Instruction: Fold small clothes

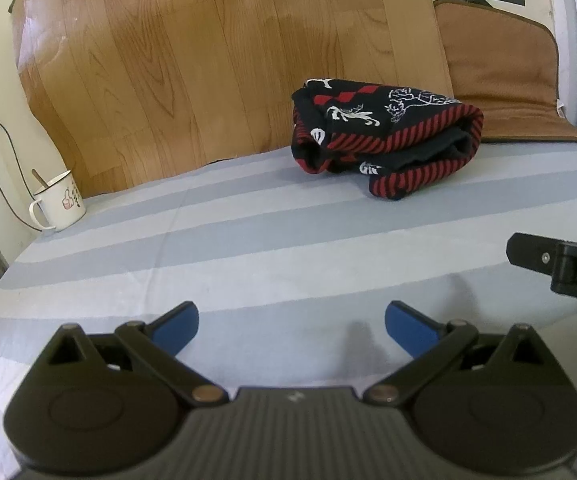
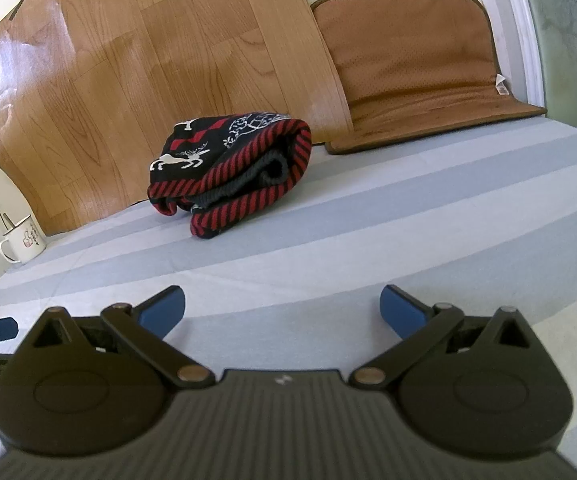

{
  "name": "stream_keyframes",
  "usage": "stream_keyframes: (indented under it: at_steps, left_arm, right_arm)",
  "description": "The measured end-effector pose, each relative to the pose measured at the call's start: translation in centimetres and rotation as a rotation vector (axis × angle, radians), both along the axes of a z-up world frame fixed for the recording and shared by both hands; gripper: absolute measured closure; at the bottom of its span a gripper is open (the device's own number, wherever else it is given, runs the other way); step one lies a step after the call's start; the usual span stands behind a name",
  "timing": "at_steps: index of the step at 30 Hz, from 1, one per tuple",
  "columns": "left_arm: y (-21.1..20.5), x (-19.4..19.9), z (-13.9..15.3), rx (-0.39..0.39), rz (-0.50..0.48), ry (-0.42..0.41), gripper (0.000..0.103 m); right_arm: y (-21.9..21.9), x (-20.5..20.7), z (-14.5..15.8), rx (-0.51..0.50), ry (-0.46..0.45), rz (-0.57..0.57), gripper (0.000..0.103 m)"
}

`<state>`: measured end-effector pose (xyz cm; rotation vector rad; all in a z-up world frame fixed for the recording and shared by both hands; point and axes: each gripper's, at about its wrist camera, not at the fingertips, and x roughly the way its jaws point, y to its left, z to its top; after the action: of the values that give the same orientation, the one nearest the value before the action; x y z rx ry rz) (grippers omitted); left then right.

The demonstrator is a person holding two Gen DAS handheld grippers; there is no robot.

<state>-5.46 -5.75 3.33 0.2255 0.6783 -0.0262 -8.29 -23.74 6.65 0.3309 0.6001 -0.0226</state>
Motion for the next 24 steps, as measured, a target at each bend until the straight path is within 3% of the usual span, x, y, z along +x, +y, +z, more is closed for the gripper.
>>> stream_keyframes:
  at_steps: [24]
  left_arm:
    - [-0.43,-0.48,0.30,0.005,-0.018,-0.006,0.000]
  right_arm:
    - [-0.14,-0.04,0.02,0.009,-0.003,-0.003,0.000]
